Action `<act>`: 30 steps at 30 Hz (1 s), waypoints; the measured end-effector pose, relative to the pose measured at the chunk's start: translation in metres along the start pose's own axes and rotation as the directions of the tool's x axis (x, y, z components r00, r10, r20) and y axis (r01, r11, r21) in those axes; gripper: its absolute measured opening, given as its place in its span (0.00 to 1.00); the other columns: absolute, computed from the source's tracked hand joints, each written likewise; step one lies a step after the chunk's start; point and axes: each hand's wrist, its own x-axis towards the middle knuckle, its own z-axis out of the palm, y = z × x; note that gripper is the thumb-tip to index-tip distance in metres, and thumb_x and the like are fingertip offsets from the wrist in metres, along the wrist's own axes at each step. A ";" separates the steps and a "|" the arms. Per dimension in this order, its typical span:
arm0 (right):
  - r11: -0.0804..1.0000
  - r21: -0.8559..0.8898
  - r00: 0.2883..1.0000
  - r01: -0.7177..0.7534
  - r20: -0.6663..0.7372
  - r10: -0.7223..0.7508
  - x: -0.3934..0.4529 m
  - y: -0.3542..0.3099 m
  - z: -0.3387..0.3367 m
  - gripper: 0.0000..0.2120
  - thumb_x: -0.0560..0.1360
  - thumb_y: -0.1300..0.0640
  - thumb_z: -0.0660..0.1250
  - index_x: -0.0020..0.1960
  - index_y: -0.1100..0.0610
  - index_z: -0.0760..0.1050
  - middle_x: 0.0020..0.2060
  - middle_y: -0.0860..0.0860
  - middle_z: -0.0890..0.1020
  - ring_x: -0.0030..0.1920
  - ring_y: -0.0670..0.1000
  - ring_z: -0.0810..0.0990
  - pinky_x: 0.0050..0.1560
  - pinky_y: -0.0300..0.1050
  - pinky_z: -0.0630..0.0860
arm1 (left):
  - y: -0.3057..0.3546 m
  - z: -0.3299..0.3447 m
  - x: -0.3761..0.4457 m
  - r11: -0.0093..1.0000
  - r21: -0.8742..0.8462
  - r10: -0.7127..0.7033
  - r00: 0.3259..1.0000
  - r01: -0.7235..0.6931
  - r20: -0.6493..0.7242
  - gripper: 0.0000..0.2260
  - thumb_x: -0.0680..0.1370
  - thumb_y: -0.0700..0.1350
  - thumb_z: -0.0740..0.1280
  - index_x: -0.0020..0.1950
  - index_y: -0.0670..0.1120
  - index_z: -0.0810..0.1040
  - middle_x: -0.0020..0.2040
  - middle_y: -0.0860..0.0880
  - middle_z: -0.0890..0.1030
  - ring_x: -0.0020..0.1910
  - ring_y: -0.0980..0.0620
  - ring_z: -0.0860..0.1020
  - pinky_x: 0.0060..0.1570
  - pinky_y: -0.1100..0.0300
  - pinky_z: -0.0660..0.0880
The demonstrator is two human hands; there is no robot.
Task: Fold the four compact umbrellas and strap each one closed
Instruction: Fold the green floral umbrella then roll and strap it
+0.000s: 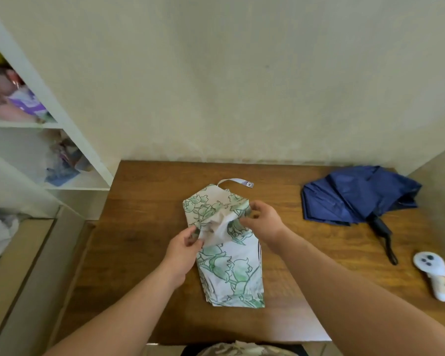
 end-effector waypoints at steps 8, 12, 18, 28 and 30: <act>0.994 0.098 0.998 0.047 0.030 -0.051 0.001 0.005 -0.010 0.10 0.75 0.70 0.74 0.50 0.59 0.78 0.45 0.52 0.88 0.48 0.52 0.86 0.52 0.46 0.81 | 0.018 -0.004 0.006 0.989 -0.146 0.002 0.995 0.012 0.099 0.40 0.81 0.33 0.68 0.83 0.64 0.57 0.70 0.49 0.78 0.64 0.52 0.78 0.64 0.52 0.73; 0.998 0.042 0.998 0.047 0.043 -0.048 -0.004 0.007 -0.009 0.12 0.75 0.67 0.76 0.56 0.57 0.80 0.49 0.51 0.88 0.51 0.51 0.87 0.55 0.47 0.83 | 0.030 0.000 0.011 0.992 -0.085 0.086 0.993 -0.092 -0.077 0.22 0.85 0.40 0.67 0.77 0.56 0.73 0.65 0.49 0.79 0.58 0.54 0.78 0.61 0.53 0.75; 0.999 0.007 0.992 0.054 -0.111 -0.053 -0.004 0.013 -0.016 0.10 0.76 0.66 0.76 0.53 0.54 0.83 0.43 0.46 0.88 0.47 0.49 0.88 0.45 0.41 0.83 | 0.035 0.001 0.017 0.989 0.036 0.148 0.978 -0.144 -0.148 0.23 0.81 0.33 0.70 0.73 0.51 0.79 0.66 0.49 0.82 0.54 0.61 0.78 0.49 0.65 0.74; 0.999 0.000 0.993 0.039 -0.111 -0.038 -0.008 0.024 -0.015 0.09 0.76 0.65 0.75 0.51 0.53 0.84 0.43 0.47 0.88 0.46 0.49 0.87 0.45 0.41 0.83 | 0.041 0.005 0.015 0.991 -0.087 0.101 0.994 -0.105 -0.047 0.24 0.83 0.36 0.66 0.73 0.60 0.75 0.59 0.52 0.81 0.53 0.55 0.79 0.51 0.60 0.77; 0.997 -0.065 0.994 0.047 -0.099 -0.053 -0.008 0.027 -0.014 0.08 0.76 0.62 0.76 0.50 0.50 0.84 0.44 0.48 0.88 0.48 0.51 0.87 0.50 0.46 0.84 | 0.038 0.006 0.019 0.982 0.036 0.189 0.977 -0.187 -0.097 0.17 0.83 0.41 0.68 0.68 0.57 0.81 0.57 0.53 0.83 0.51 0.56 0.81 0.49 0.60 0.79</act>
